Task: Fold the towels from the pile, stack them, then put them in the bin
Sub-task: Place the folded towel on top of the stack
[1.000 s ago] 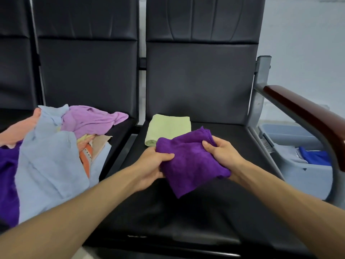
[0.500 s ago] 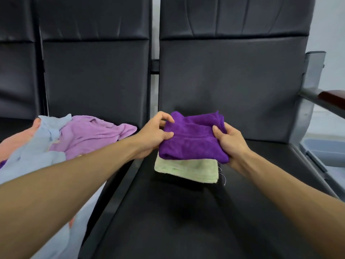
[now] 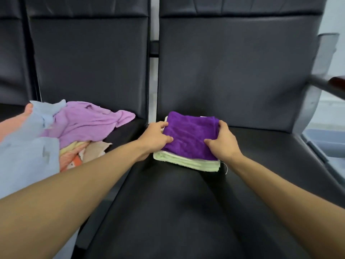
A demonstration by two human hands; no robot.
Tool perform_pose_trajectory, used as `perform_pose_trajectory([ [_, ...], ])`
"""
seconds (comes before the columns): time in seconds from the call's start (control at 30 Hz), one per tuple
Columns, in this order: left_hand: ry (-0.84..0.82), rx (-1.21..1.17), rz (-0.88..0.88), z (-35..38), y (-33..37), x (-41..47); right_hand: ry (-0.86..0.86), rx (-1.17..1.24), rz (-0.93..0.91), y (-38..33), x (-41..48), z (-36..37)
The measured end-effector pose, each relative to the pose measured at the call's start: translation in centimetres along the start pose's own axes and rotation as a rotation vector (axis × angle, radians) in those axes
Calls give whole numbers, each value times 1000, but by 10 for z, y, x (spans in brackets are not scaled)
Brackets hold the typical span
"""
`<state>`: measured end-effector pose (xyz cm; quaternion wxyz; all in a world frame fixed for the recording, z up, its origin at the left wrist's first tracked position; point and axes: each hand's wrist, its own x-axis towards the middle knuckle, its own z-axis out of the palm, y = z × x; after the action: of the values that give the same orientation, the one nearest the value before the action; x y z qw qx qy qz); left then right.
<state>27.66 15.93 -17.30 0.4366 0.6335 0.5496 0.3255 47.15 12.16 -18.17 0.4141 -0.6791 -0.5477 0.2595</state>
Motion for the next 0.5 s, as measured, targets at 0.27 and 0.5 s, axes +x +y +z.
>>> perform_pose_trajectory([
  [0.27, 159, 80, -11, -47, 7, -83, -69, -431, -189, -66, -64, 9],
  [0.5, 395, 40, 47, -139, -11, -185, -336, -361, -378, -134, -122, 60],
])
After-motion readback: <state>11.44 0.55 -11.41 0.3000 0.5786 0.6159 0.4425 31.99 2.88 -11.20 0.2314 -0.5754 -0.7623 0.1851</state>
